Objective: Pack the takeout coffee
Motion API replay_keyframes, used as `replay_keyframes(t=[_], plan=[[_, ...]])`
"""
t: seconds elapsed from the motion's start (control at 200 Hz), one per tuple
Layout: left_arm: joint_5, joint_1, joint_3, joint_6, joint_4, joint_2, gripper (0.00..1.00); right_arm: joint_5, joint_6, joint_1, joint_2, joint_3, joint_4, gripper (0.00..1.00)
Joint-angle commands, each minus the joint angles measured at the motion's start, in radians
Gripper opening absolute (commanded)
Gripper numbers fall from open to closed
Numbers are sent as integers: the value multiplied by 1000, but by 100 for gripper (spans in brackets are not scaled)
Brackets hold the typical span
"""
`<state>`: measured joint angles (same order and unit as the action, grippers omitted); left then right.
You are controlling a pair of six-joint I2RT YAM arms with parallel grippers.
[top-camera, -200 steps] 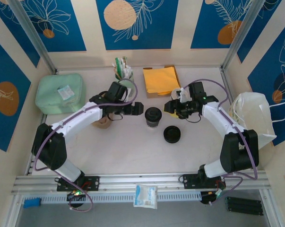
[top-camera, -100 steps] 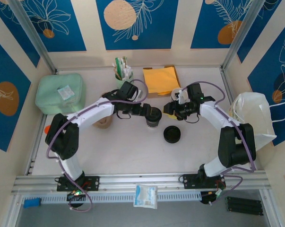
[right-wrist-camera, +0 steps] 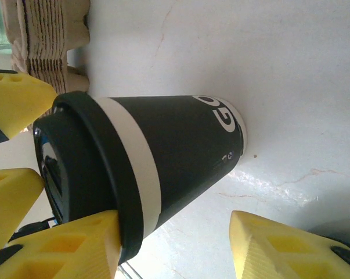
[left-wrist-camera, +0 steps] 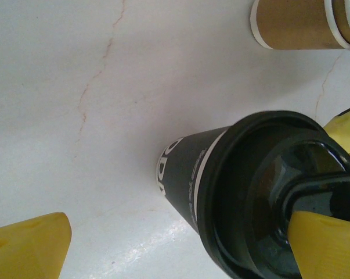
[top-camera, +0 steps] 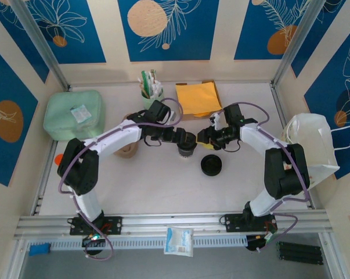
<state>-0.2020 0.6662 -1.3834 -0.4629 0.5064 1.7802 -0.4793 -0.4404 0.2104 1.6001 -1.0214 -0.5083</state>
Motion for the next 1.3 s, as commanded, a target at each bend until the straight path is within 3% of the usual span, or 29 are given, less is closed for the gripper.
replay_keyframes(t=[0.0, 0.535, 0.96, 1.296], plan=[[-5, 10, -13, 17, 5, 24, 96, 31, 26, 9, 18, -16, -49, 51], [-25, 11, 89, 0, -59, 34, 96, 206, 3, 59, 64, -12, -132, 50], [-40, 11, 56, 3, -46, 5, 96, 85, 13, 82, -5, -126, -177, 52], [-59, 11, 20, -5, -35, -15, 96, 71, 12, 85, -50, -184, -200, 53]])
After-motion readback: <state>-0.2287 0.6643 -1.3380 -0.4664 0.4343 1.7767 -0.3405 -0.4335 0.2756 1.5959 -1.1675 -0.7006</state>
